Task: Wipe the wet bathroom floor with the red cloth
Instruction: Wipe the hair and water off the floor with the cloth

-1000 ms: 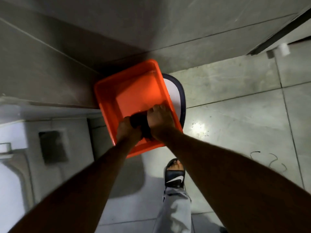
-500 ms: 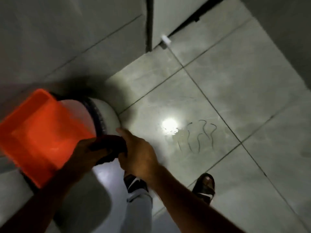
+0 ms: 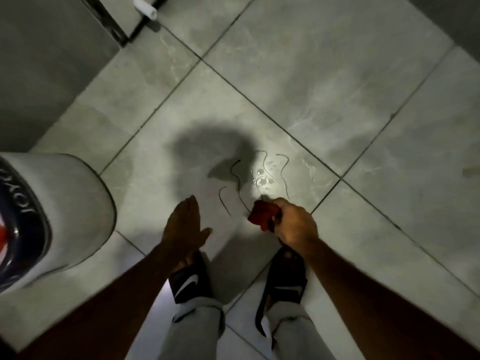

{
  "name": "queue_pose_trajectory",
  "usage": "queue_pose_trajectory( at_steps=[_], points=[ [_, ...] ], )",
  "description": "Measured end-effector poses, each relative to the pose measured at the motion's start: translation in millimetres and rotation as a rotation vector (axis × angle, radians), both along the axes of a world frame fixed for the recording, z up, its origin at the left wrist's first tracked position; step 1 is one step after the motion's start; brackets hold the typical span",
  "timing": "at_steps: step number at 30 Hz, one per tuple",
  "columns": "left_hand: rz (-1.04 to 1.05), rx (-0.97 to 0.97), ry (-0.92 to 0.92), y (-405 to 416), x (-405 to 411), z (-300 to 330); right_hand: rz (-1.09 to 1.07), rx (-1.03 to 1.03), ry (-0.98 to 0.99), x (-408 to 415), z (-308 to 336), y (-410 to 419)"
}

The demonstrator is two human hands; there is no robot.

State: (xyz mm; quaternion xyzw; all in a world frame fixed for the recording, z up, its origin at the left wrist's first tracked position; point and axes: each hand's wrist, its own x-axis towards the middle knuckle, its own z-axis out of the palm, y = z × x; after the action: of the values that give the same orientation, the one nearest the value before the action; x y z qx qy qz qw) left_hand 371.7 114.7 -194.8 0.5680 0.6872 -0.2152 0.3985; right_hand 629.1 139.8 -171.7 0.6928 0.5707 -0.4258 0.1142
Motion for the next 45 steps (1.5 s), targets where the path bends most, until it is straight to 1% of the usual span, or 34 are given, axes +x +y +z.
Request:
queue_pose_trajectory(
  at_steps=[3,5,6,7,9,10,11,13,14,15,17,18,20,23,25,26,28,29,30,32,33,34,35,37,38,40,41,43,45],
  points=[
    [-0.160,0.088,0.117,0,-16,-48,-0.021,-0.028,0.079,21,-57,9],
    [-0.212,0.152,0.168,4,-29,-70,-0.097,-0.012,0.100,33,-90,23],
    [-0.214,0.171,0.188,5,-35,-79,-0.107,0.040,0.065,36,-105,28],
    [-0.214,0.183,0.206,7,-42,-87,-0.091,0.141,-0.013,38,-119,34],
    [-0.206,0.183,0.214,10,-51,-100,0.081,0.333,-0.295,42,-143,38],
    [-0.184,0.164,0.194,12,-53,-104,0.144,0.370,-0.349,41,-149,35],
    [-0.154,0.128,0.164,13,-53,-110,0.164,0.368,-0.326,37,-157,28],
    [-0.107,0.058,0.127,15,-51,-119,0.115,0.357,-0.249,25,-170,-2],
    [-0.100,0.032,0.131,17,-49,-123,0.102,0.349,-0.238,18,-172,-23],
    [-0.099,0.006,0.138,19,-46,-125,0.135,0.332,-0.247,11,-171,-48],
    [-0.108,-0.030,0.150,21,-44,-125,0.264,0.267,-0.233,3,-163,-89],
    [-0.116,-0.039,0.152,22,-43,-124,0.302,0.251,-0.203,4,-160,-95],
    [-0.119,-0.060,0.162,22,-43,-124,0.285,0.270,-0.162,17,-164,-69],
    [-0.147,-0.064,0.188,23,-43,-131,0.093,0.387,-0.259,35,-183,32],
    [-0.186,-0.043,0.212,20,-44,-132,-0.011,0.371,-0.323,49,-193,103],
    [-0.215,-0.028,0.232,19,-44,-132,-0.036,0.386,-0.344,49,-195,122],
    [-0.259,0.006,0.260,19,-43,-131,-0.039,0.430,-0.335,38,-195,117],
    [-0.269,0.027,0.254,19,-43,-129,-0.010,0.453,-0.312,28,-192,93],
    [-0.283,0.047,0.231,21,-41,-129,0.049,0.467,-0.274,18,-188,59],
    [-0.332,0.047,0.194,27,-40,-125,0.263,0.400,-0.173,3,-174,-17],
    [-0.349,0.037,0.189,27,-38,-125,0.362,0.356,-0.131,4,-170,-44],
    [-0.361,0.029,0.195,27,-37,-124,0.421,0.330,-0.102,11,-169,-52],
    [-0.372,0.027,0.202,29,-37,-124,0.450,0.318,-0.081,21,-170,-38],
    [-0.385,0.034,0.213,28,-39,-128,0.405,0.402,-0.138,28,-183,19],
    [-0.387,0.035,0.209,27,-42,-130,0.346,0.448,-0.177,26,-189,57],
    [-0.391,0.037,0.196,26,-44,-132,0.207,0.460,-0.237,19,-196,126],
    [-0.393,0.036,0.193,27,-45,-132,0.154,0.469,-0.242,12,-198,142],
    [-0.392,0.041,0.196,29,-45,-131,0.133,0.492,-0.224,-9,-198,129],
    [-0.395,0.039,0.196,30,-43,-128,0.243,0.518,-0.191,-24,-189,60]
  ],
)
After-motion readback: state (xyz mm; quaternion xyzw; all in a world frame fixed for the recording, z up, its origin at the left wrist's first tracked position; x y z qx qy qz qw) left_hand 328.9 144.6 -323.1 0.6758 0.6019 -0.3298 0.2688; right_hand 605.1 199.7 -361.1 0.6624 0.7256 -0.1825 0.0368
